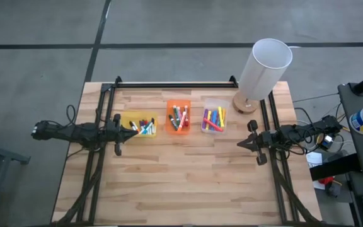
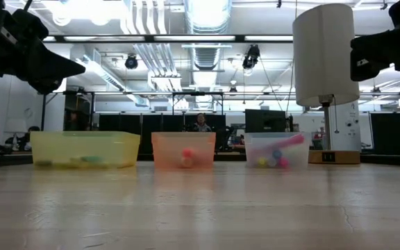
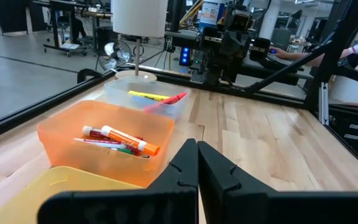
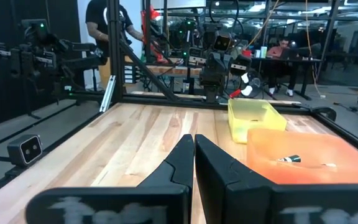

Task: Pick & Place Markers
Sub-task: Return to Home Position

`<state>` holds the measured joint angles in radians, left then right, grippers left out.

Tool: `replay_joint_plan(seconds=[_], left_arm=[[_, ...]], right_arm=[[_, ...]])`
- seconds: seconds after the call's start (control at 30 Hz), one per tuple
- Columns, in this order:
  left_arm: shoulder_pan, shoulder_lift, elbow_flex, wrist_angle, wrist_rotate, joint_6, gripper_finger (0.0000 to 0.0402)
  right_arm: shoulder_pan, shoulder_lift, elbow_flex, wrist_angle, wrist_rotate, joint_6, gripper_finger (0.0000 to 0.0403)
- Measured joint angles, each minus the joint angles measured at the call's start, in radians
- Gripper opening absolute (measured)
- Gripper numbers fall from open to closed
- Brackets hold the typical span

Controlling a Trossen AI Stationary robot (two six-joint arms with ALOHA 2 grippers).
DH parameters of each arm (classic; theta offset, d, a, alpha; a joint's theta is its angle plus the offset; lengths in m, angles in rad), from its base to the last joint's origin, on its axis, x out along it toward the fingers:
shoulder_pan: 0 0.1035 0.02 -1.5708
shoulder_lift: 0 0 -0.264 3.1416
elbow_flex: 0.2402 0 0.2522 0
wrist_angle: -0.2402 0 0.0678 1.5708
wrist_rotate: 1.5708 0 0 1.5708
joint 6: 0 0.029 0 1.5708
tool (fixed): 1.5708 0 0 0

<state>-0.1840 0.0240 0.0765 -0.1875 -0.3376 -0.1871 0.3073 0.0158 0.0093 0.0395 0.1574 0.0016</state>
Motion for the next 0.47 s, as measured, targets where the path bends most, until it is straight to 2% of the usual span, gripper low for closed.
replay_joint_plan(seconds=[0.47], left_arm=[[0.000, 0.000, 0.000, 0.000, 0.000, 0.000, 0.0000]], right_arm=[[0.000, 0.000, 0.000, 0.000, 0.000, -0.002, 0.0009]])
